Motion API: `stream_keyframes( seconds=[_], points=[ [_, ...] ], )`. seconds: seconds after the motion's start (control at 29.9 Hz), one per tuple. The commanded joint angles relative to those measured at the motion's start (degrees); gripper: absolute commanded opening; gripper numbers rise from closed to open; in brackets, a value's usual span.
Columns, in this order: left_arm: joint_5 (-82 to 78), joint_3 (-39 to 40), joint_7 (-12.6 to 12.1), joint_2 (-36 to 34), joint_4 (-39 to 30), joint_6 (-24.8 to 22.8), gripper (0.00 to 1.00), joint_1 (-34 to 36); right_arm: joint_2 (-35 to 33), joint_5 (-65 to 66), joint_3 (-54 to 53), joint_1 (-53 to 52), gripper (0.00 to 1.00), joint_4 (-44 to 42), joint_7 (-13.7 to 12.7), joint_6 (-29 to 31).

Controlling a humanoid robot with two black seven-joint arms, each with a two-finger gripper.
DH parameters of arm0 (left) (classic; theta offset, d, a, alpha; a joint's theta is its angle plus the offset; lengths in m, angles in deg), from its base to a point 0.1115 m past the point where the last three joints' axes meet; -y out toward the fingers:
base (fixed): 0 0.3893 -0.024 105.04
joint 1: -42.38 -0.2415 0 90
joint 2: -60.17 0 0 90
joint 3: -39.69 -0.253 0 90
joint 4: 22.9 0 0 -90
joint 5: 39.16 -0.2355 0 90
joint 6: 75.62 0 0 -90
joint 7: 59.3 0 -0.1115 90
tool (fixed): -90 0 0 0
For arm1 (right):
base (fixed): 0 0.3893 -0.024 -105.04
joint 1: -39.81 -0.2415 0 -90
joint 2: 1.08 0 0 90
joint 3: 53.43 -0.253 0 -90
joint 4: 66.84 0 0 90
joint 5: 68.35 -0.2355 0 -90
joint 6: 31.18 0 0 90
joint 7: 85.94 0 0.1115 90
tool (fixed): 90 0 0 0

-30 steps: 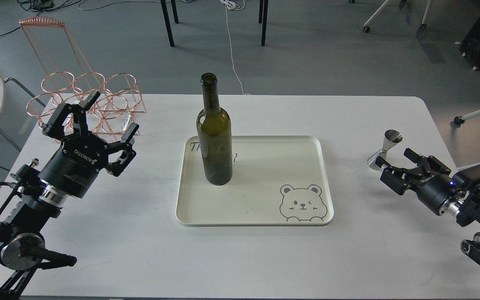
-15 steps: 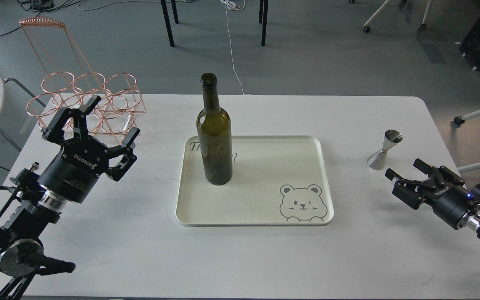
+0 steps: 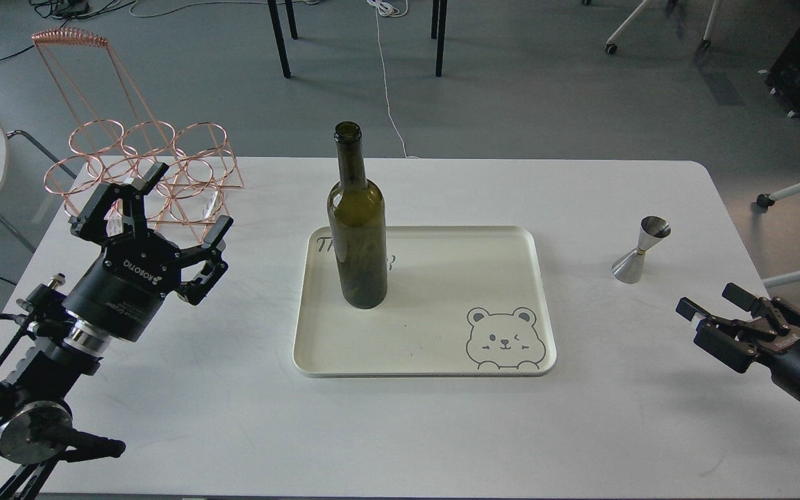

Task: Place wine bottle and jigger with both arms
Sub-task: 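Set the jigger on the table beside the tray and release it, then withdraw the right gripper upward and hold it raised beside the tray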

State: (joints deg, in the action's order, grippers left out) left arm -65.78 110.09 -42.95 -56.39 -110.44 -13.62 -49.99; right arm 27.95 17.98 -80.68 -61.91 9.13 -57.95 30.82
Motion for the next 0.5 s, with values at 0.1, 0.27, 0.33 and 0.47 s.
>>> stream_keyframes(
  seconds=[0.1, 0.27, 0.33, 0.47],
  points=[
    [0.0, 0.2, 0.0, -0.2, 0.0, 0.0, 0.99, -0.1, -7.9, -16.9, 3.6, 0.9, 0.96, 10.2, 0.0, 0.0],
    [0.0, 0.1, -0.1, -0.2, 0.0, 0.0, 0.99, 0.0, -11.5, -29.9, 2.5, -0.3, 0.96, 16.0, 0.0, 0.0],
    [0.0, 0.1, -0.1, -0.2, 0.0, 0.0, 0.99, 0.0, -12.6, -34.5, 1.1, -1.2, 0.96, 17.8, 0.0, 0.0],
    [0.0, 0.1, -0.1, -0.2, 0.0, 0.0, 0.99, 0.0, -15.3, -44.3, -2.9, -2.0, 0.96, 20.0, 0.0, 0.0]
  ],
)
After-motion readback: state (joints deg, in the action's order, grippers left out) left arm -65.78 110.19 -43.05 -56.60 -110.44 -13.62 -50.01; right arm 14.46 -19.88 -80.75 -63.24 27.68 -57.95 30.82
